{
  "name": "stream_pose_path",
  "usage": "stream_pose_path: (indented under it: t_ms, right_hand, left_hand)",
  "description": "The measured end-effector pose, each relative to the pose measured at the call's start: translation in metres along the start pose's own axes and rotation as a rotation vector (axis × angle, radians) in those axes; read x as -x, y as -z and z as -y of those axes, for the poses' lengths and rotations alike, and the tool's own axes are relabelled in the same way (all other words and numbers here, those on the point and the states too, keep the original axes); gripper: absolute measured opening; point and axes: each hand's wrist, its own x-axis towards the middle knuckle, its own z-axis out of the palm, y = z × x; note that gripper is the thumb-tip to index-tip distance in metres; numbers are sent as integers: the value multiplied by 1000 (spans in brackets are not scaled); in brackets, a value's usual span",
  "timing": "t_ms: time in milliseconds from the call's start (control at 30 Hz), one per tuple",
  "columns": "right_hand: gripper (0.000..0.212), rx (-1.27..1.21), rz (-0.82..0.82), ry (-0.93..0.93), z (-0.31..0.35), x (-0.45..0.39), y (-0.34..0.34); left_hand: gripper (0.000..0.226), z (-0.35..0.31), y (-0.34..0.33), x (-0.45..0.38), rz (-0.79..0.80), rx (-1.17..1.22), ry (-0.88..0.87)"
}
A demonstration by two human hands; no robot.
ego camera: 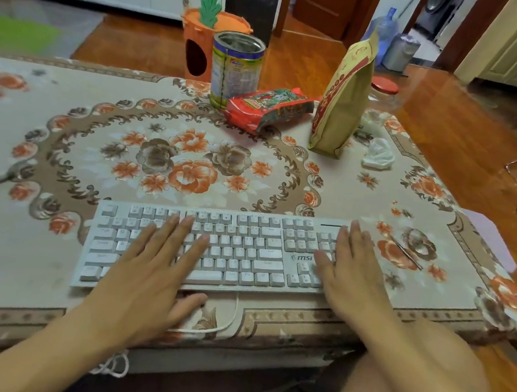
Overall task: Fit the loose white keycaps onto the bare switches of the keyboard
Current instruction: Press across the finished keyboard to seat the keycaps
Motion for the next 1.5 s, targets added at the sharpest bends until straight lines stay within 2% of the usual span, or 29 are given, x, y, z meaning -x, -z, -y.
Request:
stream_pose_path:
  t_ms: [100,300,500,667,767,900,1100,1367,1433,1500]
  right_hand:
    - [72,127,-34,112,-5,13,-3]
    - [66,80,-205,195,-9,13,4]
    - [45,219,-337,229,-7,1,3]
    - [59,153,-240,225,2,18,9]
    - [65,147,-228,230,-5,47,-9]
    - [67,182,-260,230,-5,46,-18]
    - [53,200,-282,229,-2,46,-6]
    - [53,193,-295,210,2,44,-7]
    - [52,160,-318,248,17,50,-6]
    - [53,72,-265,371,48,58,-10]
  left_hand:
    - [83,0,-1,18,0,-6,86]
    - [80,-8,-5,31,-36,1,156]
    - [78,-10,0,33,-23,11,188]
    - [80,-5,9,45,15,-32,251]
    - [81,0,12,47,36,-59,246]
    - [84,-2,17,41,72,-59,261]
    - [77,-10,28,27,-30,8,361]
    - [82,-15,21,13,-2,79,389]
    - [84,-15,21,18,-4,90,406]
    - [82,-12,22,20,-6,90,419]
